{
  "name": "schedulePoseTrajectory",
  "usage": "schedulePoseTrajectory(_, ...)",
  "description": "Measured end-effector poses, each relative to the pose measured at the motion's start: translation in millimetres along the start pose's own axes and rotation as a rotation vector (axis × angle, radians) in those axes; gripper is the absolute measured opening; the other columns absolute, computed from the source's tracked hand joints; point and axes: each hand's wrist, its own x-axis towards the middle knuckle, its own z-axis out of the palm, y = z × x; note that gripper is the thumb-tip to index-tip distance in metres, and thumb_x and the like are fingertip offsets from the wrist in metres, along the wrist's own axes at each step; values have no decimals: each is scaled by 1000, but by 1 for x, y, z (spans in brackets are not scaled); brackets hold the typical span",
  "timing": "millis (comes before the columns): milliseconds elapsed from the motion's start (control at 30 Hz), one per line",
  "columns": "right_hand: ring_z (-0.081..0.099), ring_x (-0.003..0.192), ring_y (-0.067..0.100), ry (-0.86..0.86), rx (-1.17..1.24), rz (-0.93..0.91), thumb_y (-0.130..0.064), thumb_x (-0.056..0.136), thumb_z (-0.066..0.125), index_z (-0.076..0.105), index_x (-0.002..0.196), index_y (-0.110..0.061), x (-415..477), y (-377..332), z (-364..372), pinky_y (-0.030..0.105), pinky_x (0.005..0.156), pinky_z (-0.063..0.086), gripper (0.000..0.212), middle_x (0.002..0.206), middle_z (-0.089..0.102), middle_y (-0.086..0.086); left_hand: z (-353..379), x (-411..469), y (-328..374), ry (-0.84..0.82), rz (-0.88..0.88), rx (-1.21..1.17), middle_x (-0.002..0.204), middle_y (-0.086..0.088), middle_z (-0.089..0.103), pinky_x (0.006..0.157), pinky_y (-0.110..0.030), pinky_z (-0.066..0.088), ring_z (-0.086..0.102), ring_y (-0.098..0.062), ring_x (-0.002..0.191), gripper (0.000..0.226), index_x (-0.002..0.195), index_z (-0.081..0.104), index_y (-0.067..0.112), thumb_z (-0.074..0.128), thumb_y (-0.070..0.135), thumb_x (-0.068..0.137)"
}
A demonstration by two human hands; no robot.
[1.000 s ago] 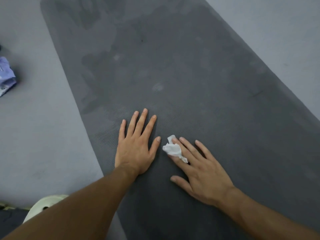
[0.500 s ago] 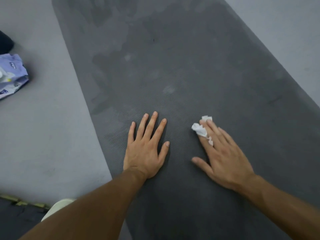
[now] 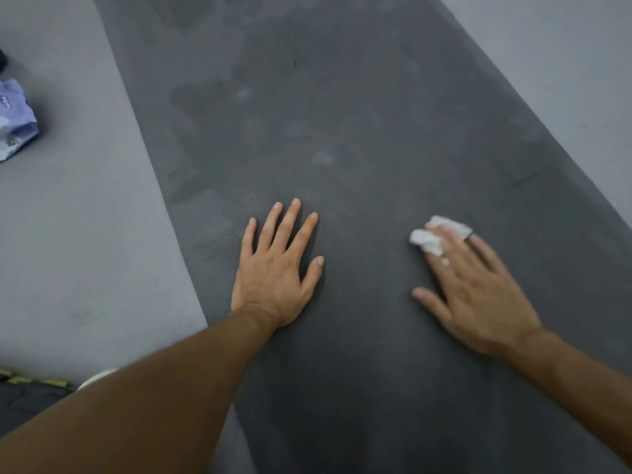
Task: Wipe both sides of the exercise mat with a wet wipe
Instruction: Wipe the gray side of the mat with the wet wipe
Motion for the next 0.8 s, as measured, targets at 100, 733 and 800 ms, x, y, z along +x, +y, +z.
schedulePoseTrajectory(100,7,161,19,-46,-10,162,-66,105,15,25,164,-10,1,31,-2,43,129,14,82,172,19,8,0,0,1,5,-1,-1,174,3,1,128,-53,5,-3,-20,160,68,166,11,31,18,59,105)
schedulePoseTrajectory(733,10,160,17,-44,39,6,-64,106,18,33,162,-11,-6,-25,2,43,129,14,78,172,17,4,-2,0,0,7,-3,-12,174,4,-1,128,-53,4,-4,-20,160,68,166,9,33,16,61,104)
schedulePoseTrajectory(800,3,160,15,-69,56,106,-65,106,14,24,164,-13,1,-7,-2,42,129,10,79,174,11,2,-1,0,0,14,2,-13,174,4,0,128,-54,6,-3,-20,160,68,166,9,33,17,61,104)
